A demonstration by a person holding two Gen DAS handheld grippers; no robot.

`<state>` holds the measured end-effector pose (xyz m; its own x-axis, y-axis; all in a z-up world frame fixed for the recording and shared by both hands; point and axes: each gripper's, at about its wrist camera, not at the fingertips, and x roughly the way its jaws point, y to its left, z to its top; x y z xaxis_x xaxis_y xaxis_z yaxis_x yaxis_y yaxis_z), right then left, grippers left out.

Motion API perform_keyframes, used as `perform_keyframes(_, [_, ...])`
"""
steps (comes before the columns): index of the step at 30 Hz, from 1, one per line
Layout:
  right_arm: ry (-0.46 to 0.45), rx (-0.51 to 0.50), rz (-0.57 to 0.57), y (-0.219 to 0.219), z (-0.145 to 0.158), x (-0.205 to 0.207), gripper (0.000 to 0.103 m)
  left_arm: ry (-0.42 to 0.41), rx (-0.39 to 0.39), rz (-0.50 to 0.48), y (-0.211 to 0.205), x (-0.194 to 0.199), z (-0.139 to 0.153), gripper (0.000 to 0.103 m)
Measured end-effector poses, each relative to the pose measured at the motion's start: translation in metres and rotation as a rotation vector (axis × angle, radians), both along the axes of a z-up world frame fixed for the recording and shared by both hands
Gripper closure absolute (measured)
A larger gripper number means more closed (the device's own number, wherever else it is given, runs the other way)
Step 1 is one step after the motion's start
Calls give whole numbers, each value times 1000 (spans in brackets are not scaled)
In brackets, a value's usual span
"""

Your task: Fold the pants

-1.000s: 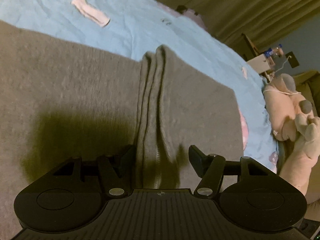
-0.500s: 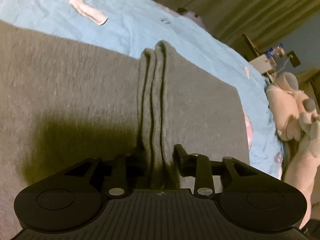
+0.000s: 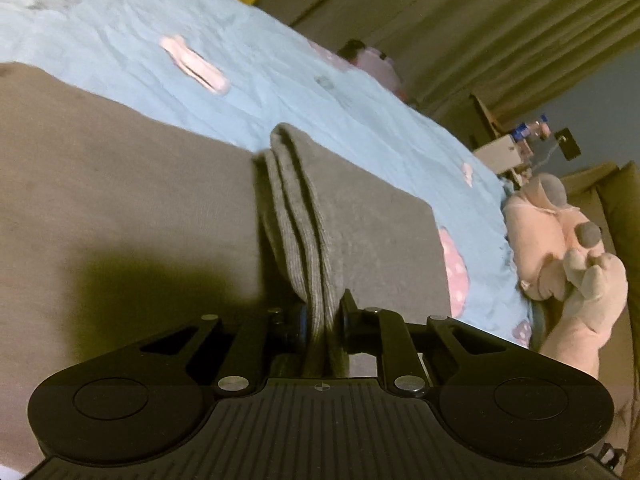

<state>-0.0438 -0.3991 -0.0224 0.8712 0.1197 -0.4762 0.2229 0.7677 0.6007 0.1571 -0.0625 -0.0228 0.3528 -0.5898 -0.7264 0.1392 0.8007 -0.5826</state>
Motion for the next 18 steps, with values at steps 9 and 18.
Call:
perform_keyframes(9, [39, -36, 44, 9, -2, 7, 7, 10, 17, 77, 54, -10, -5, 85])
perform_keyframes(18, [133, -90, 78, 20, -10, 21, 6, 13, 98, 151, 76, -7, -14, 80])
